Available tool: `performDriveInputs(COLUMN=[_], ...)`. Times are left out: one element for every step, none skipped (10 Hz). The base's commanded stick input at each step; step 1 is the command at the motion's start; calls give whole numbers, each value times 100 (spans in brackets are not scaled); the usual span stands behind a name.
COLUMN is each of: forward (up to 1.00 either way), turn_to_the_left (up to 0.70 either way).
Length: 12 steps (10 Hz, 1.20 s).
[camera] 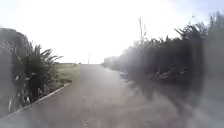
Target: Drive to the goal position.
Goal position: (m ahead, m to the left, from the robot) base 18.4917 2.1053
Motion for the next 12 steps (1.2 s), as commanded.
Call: performDriveInputs(forward=[100, 100, 100, 100, 100, 100, 100, 100, 100, 100, 100, 100], turn_to_the_left=[0, 0, 13, 27, 27, 27, 27, 27, 27, 19, 0, 0])
